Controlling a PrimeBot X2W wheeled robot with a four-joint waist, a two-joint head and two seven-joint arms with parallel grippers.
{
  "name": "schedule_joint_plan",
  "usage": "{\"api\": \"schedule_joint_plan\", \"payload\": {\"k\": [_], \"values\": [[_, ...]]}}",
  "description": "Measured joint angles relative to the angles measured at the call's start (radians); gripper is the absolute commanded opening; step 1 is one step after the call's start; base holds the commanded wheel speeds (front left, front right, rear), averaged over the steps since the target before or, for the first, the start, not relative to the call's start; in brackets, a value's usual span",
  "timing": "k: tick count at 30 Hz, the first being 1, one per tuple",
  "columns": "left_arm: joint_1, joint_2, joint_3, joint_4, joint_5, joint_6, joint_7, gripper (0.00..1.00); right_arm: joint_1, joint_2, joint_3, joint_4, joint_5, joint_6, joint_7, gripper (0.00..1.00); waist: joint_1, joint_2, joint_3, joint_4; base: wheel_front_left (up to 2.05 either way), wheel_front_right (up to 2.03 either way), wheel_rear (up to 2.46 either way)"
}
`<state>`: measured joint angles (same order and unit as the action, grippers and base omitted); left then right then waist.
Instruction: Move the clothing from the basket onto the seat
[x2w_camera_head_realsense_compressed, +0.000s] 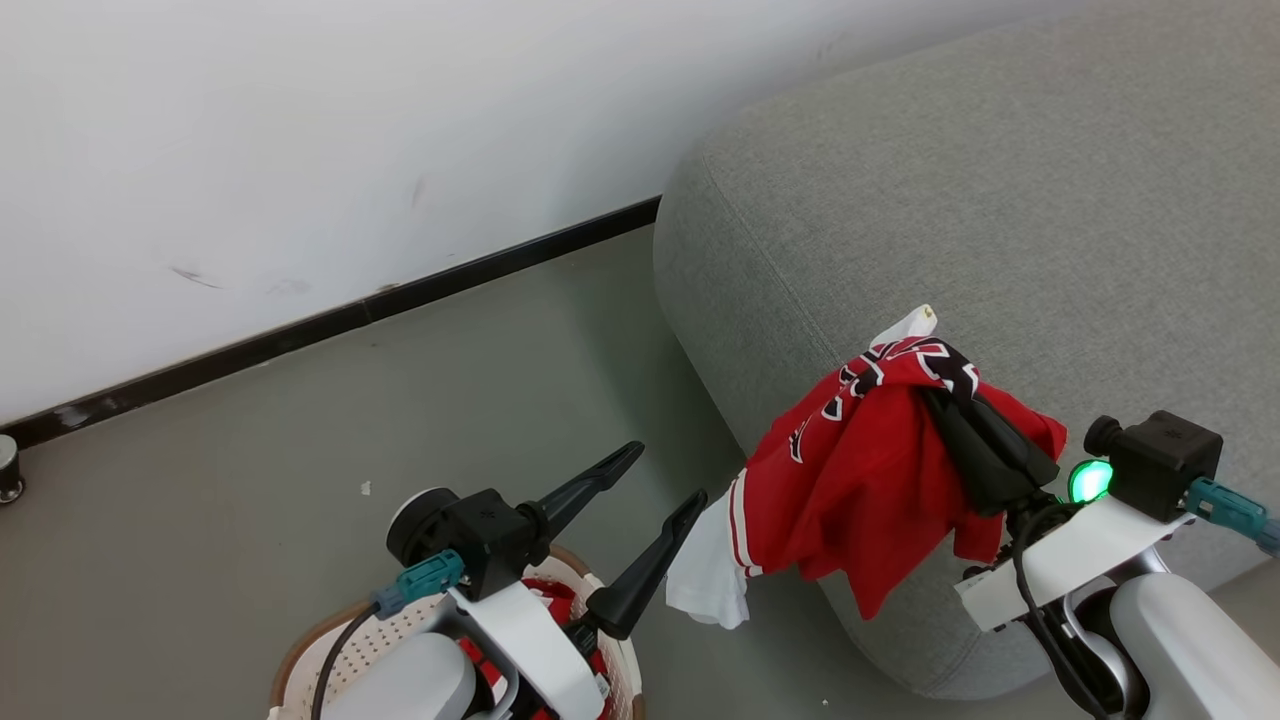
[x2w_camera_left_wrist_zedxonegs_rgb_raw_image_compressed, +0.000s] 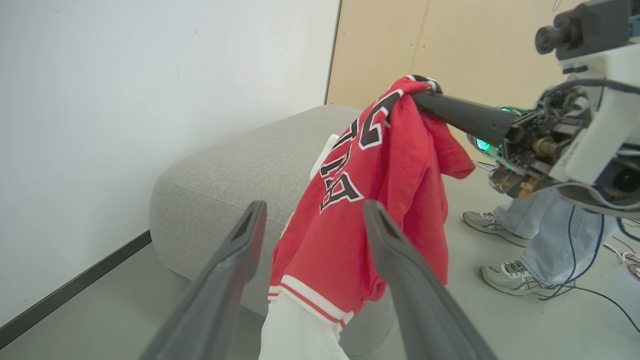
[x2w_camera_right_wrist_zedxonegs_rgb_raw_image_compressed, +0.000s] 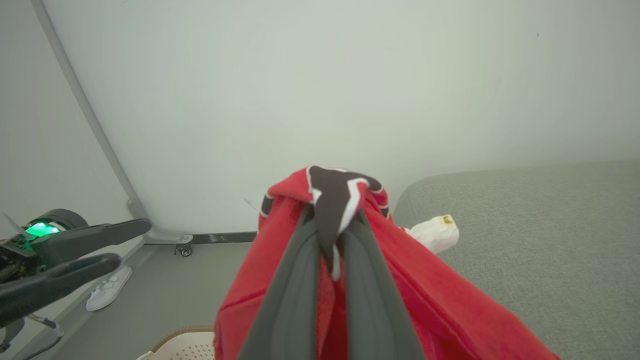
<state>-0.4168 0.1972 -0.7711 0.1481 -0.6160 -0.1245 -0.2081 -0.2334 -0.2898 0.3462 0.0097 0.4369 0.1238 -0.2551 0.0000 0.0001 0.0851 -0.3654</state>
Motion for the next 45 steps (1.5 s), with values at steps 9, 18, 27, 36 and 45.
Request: {"api": "schedule_joint_plan", "payload": {"k": [9, 18, 27, 36, 45], "values": [[0.000, 0.009, 0.016, -0.003, 0.000, 0.007, 0.000, 1.00, -0.069, -0.026, -0.026, -0.002, 0.000, 0.000, 0.000, 0.00, 0.0000, 0.0000, 0.017, -0.002, 0.00, 0.00, 0.00], [-0.002, 0.026, 0.028, -0.018, 0.000, 0.014, 0.000, 1.00, -0.147, -0.034, -0.085, -0.007, 0.004, 0.000, 0.000, 0.00, 0.0000, 0.0000, 0.042, 0.011, 0.00, 0.00, 0.00], [-0.009, 0.023, 0.011, -0.067, 0.002, 0.013, 0.002, 1.00, -0.230, -0.073, -0.149, 0.021, 0.003, 0.000, 0.000, 0.00, 0.0000, 0.0000, 0.081, 0.026, 0.00, 0.00, 0.00], [-0.030, 0.028, 0.000, -0.100, 0.010, 0.013, 0.024, 1.00, -0.306, -0.112, -0.218, 0.100, 0.017, 0.000, 0.000, 0.00, 0.0000, 0.0000, 0.133, 0.048, 0.00, 0.00, 0.00], [-0.054, 0.044, -0.005, -0.136, 0.022, 0.013, 0.059, 1.00, -0.361, -0.141, -0.277, 0.193, 0.039, 0.000, 0.000, 0.00, 0.0000, 0.0000, 0.197, 0.072, 0.00, 0.00, 0.00]]}}
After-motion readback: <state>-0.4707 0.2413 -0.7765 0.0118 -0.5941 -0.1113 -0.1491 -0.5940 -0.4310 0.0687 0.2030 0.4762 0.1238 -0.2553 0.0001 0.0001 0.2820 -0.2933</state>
